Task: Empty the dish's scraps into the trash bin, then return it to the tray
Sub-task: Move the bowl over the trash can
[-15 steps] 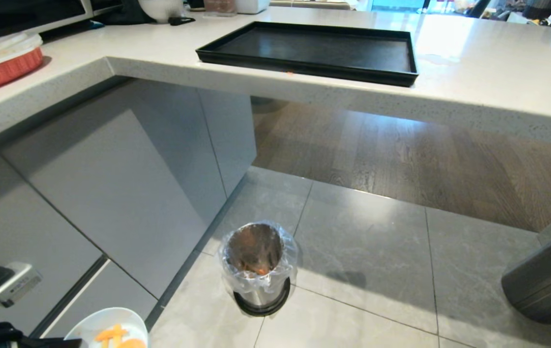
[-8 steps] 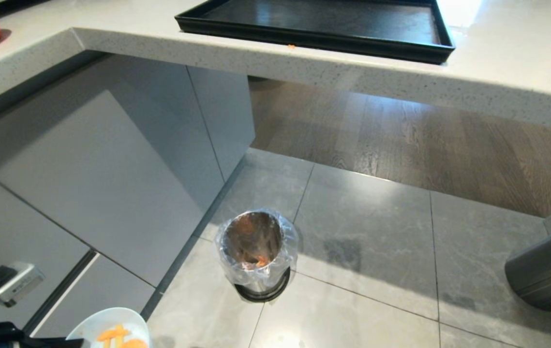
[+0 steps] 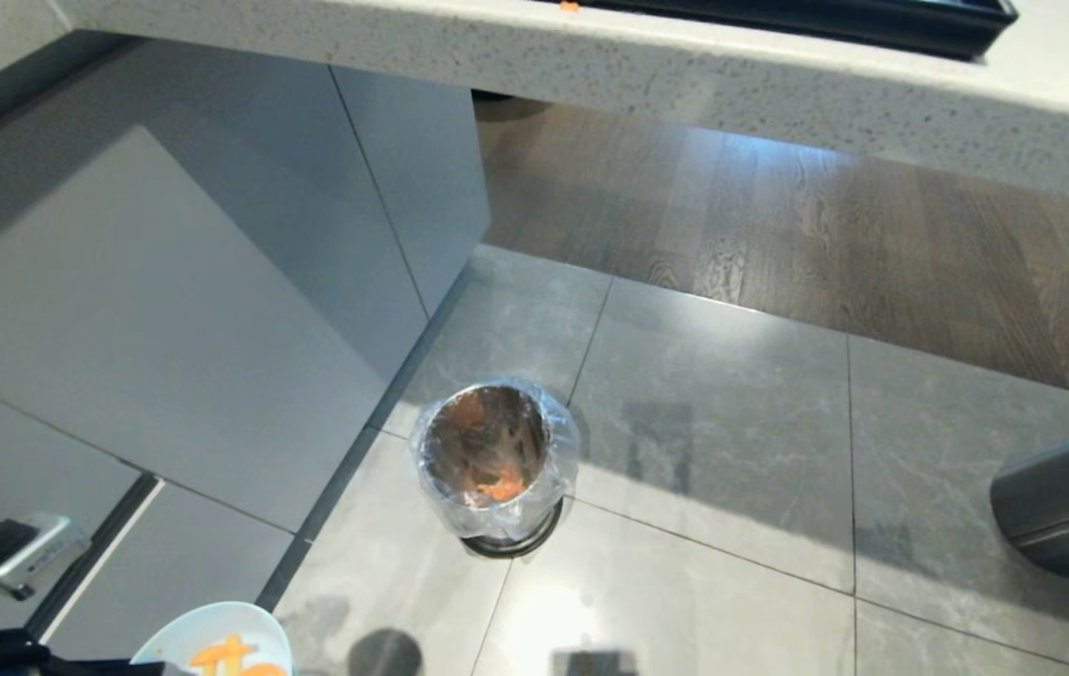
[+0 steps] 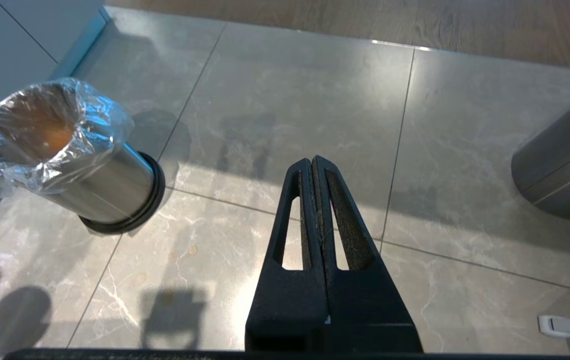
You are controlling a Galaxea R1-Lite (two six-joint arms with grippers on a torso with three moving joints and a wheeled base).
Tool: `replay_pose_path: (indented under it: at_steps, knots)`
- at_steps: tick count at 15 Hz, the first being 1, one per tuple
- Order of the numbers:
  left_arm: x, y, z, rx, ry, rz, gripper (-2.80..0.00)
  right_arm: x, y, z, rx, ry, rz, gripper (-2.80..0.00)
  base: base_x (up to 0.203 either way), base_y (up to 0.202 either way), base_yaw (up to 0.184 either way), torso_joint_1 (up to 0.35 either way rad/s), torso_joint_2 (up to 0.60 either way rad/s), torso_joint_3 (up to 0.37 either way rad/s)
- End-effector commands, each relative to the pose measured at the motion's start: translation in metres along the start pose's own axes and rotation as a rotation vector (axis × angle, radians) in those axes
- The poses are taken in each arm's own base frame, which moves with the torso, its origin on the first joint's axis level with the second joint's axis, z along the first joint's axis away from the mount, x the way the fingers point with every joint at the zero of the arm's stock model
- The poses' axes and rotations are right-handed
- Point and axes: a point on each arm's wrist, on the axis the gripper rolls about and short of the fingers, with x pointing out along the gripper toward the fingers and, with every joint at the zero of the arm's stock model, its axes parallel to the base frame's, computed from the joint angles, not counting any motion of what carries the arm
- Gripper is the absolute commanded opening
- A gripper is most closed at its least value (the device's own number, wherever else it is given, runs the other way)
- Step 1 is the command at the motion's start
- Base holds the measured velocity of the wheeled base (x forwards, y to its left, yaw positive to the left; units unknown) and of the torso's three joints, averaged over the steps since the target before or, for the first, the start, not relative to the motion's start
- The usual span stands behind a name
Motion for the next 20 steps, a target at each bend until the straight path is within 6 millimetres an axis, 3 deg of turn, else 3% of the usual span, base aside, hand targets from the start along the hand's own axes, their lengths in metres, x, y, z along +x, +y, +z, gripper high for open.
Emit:
replay_pose_path:
  at_steps: [1,20]
  knots:
    - [0.0003,-0.0001,-0.0006,0.0,0.003,-0.003,-2.8,-0.0001,0.0,0.0002,0.0,-0.001,0.0,-2.8,0.0,0.0,0.0,0.006,0.0,-0.199]
    - [0.0076,0.0053,-0.0037,-0.054,-0.131,0.036,-2.8,-0.0001,0.0,0.0002,0.0,-0.001,0.0,-2.8,0.0,0.0,0.0,0.002,0.0,-0.194]
